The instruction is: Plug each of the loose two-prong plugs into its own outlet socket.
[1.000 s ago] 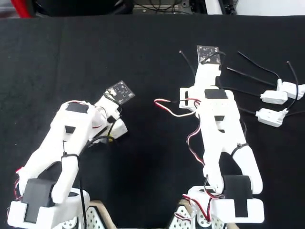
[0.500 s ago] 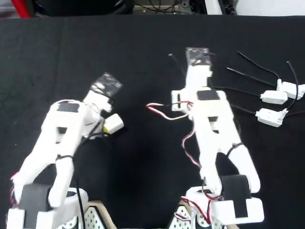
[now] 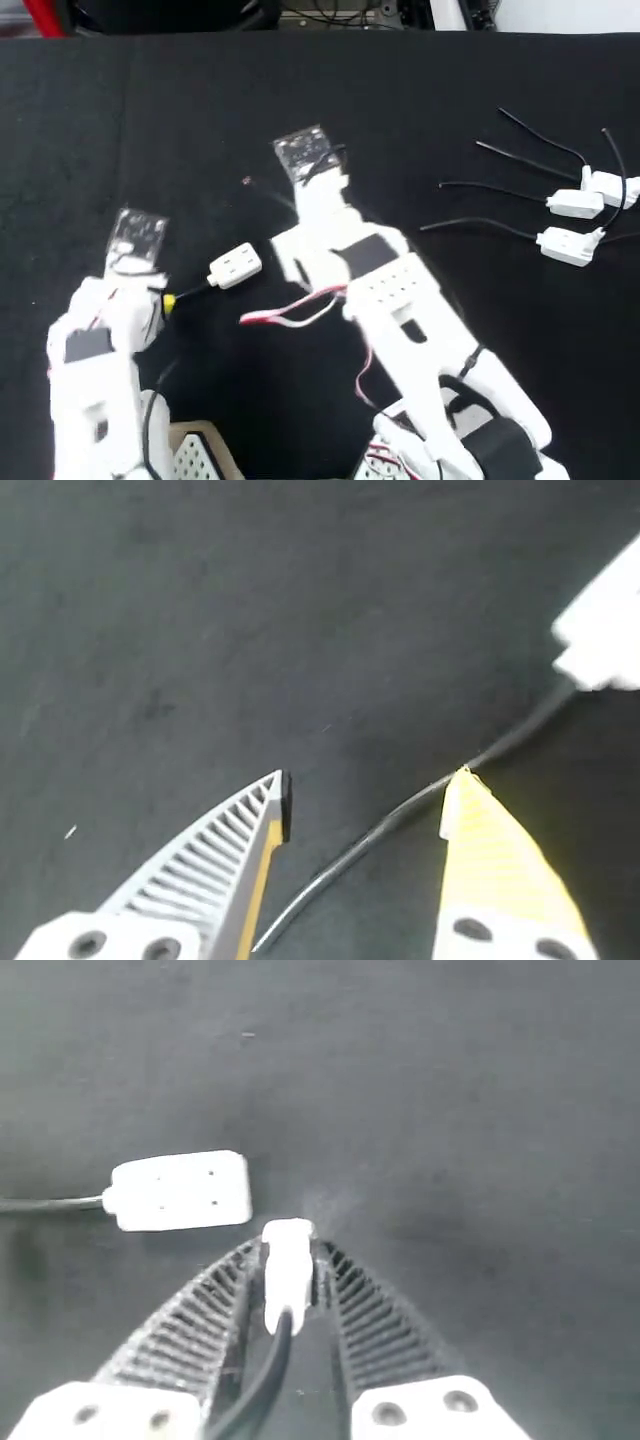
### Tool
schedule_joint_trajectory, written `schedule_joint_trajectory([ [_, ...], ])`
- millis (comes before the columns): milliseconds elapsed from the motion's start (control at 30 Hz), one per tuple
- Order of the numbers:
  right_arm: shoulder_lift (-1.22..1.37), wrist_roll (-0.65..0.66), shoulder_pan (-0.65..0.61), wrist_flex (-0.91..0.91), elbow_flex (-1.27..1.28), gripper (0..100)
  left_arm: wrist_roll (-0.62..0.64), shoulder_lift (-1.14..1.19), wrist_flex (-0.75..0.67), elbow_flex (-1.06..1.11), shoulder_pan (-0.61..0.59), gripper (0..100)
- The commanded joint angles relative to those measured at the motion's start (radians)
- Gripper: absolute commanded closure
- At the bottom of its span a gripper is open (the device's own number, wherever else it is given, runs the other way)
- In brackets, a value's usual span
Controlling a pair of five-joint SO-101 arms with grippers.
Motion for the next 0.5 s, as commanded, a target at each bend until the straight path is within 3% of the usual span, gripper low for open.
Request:
schedule_joint_trajectory([
  [0, -0.012, -0.069, -0.06, -0.011, -0.013, 98.7, 0.038, -0.249, -0.014, 0.108, -0.073, 75],
  [100, 0.048, -0.086, -0.106, -0.012, -0.036, 98.7, 0.112, -0.427, 0.023, 0.179, -0.084, 75],
  [233, 0.17, -0.089, -0.138, -0.003, -0.117, 98.7, 0.118, -0.608, 0.149, 0.209, -0.077, 75],
  [467, 0.291, -0.084, -0.135, -0.003, -0.219, 98.7, 0.118, -0.574, 0.124, 0.213, -0.076, 75],
])
